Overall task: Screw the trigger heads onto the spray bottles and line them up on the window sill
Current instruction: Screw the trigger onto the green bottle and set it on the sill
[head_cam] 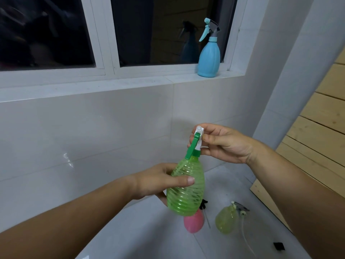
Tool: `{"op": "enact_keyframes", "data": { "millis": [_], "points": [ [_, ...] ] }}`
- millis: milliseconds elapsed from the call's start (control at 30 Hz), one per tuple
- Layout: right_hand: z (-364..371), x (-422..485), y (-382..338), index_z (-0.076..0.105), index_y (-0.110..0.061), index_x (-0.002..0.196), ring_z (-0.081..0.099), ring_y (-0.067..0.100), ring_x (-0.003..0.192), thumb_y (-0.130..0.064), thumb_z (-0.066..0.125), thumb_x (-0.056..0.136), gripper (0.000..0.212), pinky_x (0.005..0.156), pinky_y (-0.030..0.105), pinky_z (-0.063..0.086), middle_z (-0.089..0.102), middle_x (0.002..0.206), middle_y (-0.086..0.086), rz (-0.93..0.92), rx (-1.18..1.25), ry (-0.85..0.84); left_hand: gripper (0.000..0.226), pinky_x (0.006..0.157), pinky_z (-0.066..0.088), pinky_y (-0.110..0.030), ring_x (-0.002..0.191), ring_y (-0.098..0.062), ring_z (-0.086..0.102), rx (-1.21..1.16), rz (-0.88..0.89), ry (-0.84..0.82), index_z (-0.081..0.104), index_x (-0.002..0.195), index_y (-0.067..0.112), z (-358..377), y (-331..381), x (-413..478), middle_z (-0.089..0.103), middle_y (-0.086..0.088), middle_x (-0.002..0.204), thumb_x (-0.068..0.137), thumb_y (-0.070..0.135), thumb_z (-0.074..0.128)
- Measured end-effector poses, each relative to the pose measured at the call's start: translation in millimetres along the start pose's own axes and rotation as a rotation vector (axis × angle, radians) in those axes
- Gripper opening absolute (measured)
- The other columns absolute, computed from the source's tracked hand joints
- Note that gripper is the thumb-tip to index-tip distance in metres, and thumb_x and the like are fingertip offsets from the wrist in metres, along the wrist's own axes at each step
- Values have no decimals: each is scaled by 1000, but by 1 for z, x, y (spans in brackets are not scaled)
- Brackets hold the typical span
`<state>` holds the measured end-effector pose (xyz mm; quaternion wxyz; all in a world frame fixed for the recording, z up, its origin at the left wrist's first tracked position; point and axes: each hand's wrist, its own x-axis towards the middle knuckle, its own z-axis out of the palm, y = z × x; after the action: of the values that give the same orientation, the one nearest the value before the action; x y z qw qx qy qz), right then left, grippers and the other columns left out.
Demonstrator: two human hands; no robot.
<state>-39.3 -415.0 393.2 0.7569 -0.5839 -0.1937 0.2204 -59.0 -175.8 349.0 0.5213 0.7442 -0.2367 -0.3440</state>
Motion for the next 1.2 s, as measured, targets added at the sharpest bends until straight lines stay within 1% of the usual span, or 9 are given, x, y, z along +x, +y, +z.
{"op": "enact_keyframes", "data": {
  "millis": [167,400,500,600,700,867,967,1067,1200],
  "points": [
    [4,1,-1,73,-17,107,69,21,98,-14,67,80,28,89,33,55,73,101,6,-2,-21,24,33,64,61,-27,83,-10,77,-2,-13,30,72,109,31,1,0,0,80,11,90,80,48,72],
    [12,0,-2,58,-12,121,68,21,101,6,61,84,41,89,32,55,71,103,5,6,-225,30,54,81,64,-40,93,-18,79,-10,-20,137,69,122,25,3,0,5,81,-7,110,75,52,78],
    [15,2,-3,58,-12,122,66,17,101,6,64,84,43,92,31,54,69,102,1,-2,-359,86,51,89,63,-46,104,-24,79,-97,-35,188,66,123,30,5,-3,8,79,-9,118,77,47,82],
    [21,3,-4,52,-9,132,63,16,109,10,63,86,52,96,29,52,65,115,-1,6,-504,142,44,80,65,-41,101,-21,80,-187,-41,212,64,125,33,7,-6,9,79,-3,114,85,40,83],
    [25,3,-5,52,-5,130,65,12,104,11,62,86,48,88,23,53,65,116,3,11,-551,168,56,73,63,-33,100,-17,79,-206,-21,253,60,125,33,10,-6,9,77,-2,117,77,43,87],
    [24,2,-4,55,-13,125,63,11,101,5,63,88,42,87,22,53,65,111,2,24,-590,193,63,85,63,-41,109,-21,75,-291,-86,123,56,134,29,6,-6,8,73,-5,125,75,43,76],
    [21,3,-1,55,-10,123,64,11,99,3,65,88,39,90,24,54,65,109,5,21,-660,228,58,81,63,-40,105,-21,72,-345,-91,91,60,136,26,0,-6,8,72,-5,120,79,27,65],
    [21,4,2,56,-14,122,65,2,93,2,65,87,40,85,21,53,66,102,-9,19,-711,250,51,78,63,-39,102,-17,75,-322,-58,134,67,131,31,-4,-9,6,77,-2,117,80,27,69],
    [19,4,1,56,-12,118,65,8,95,5,62,89,35,82,21,54,65,107,6,12,-599,248,49,71,62,-35,92,-15,77,-329,-28,213,70,124,30,-2,-11,7,79,-2,110,75,29,76]
  ]
}}
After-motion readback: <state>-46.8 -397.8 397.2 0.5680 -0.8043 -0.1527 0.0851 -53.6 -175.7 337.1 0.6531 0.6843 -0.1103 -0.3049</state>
